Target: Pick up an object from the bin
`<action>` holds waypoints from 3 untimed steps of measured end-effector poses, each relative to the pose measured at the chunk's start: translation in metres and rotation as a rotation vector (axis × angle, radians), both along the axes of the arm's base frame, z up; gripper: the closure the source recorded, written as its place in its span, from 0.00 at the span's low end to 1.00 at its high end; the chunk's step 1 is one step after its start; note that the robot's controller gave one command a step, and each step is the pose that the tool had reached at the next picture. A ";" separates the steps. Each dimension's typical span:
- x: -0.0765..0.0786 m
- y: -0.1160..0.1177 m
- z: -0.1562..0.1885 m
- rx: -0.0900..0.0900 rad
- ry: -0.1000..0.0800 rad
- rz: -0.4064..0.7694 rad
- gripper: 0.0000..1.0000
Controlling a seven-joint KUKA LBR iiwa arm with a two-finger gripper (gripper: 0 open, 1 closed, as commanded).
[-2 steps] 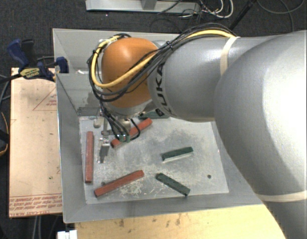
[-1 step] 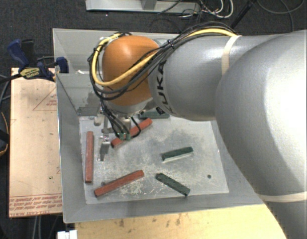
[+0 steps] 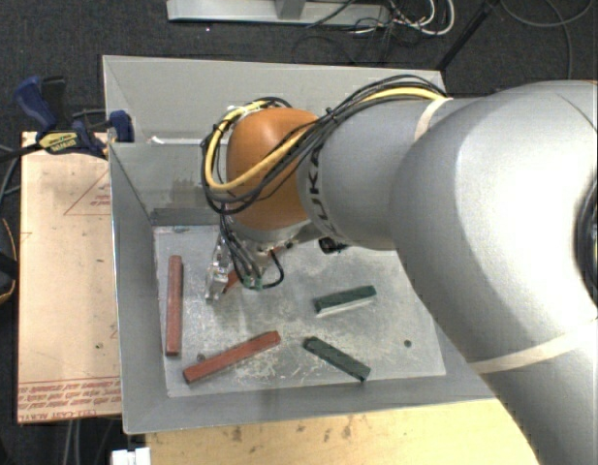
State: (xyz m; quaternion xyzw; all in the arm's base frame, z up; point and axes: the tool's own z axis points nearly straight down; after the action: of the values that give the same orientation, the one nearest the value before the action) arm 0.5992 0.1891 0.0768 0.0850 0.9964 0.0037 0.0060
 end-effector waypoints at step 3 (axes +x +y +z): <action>0.004 -0.006 0.078 -0.005 0.011 0.023 0.00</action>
Offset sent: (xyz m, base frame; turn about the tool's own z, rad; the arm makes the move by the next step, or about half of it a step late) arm 0.0247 0.0041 0.1820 -0.0505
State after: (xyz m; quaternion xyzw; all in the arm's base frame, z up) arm 0.6036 0.1831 0.1553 0.0734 0.9973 0.0007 0.0005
